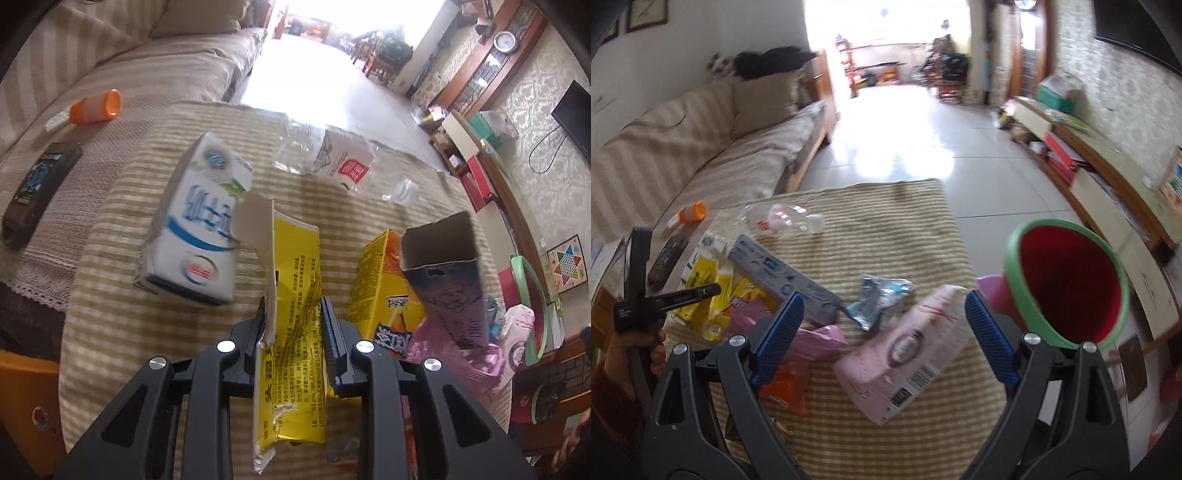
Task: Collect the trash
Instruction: 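Grasp the yellow carton with the left gripper while the right reaches for the toothpaste box, then lift the yellow carton with the left gripper while the right lifts the toothpaste box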
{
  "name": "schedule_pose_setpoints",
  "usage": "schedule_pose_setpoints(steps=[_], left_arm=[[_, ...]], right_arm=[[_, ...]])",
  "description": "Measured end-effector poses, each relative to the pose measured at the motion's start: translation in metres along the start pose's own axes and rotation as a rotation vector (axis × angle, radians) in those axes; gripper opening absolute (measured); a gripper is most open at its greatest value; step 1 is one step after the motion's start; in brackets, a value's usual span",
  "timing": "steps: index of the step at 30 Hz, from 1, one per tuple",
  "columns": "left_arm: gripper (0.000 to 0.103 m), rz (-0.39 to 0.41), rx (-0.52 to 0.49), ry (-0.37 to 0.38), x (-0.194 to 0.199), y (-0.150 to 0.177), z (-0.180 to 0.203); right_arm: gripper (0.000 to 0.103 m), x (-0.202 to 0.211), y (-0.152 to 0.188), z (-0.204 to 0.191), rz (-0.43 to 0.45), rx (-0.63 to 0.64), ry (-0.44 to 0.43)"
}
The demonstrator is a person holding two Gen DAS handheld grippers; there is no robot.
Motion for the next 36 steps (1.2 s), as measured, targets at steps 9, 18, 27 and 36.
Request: schedule_pose_setpoints(steps=[9,18,27,36], left_arm=[[0.024,0.123,-0.011,-0.018,0.058,0.020,-0.001],[0.024,0.188,-0.051,-0.013,0.088,0.027,0.014],[0.024,0.216,-0.074,-0.022,0.099,0.030,0.024],[0.024,0.241,-0.082,-0.034,0.107,0.028,0.031]], right_arm=[[0.087,-0.082,-0.031,-0.062,-0.194,0.264,-0.172],[0.087,-0.128,-0.029,-0.099,-0.316,0.380,-0.205],[0.039,-0.133,-0.024,-0.102,-0.326,0.377,-0.208],[0.038,-0.056,-0.043,-0.081,-0.087,0.215,-0.211]])
Point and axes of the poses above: each gripper's, at about its wrist camera, not at the fingertips, and x roughly against the way its jaws point, z to its right, y to its underside, the point moved 5 cm from there along -x, roughly the way its jaws point, and after that the axes turned 11 degrees about -z, right-handed, at the moved point
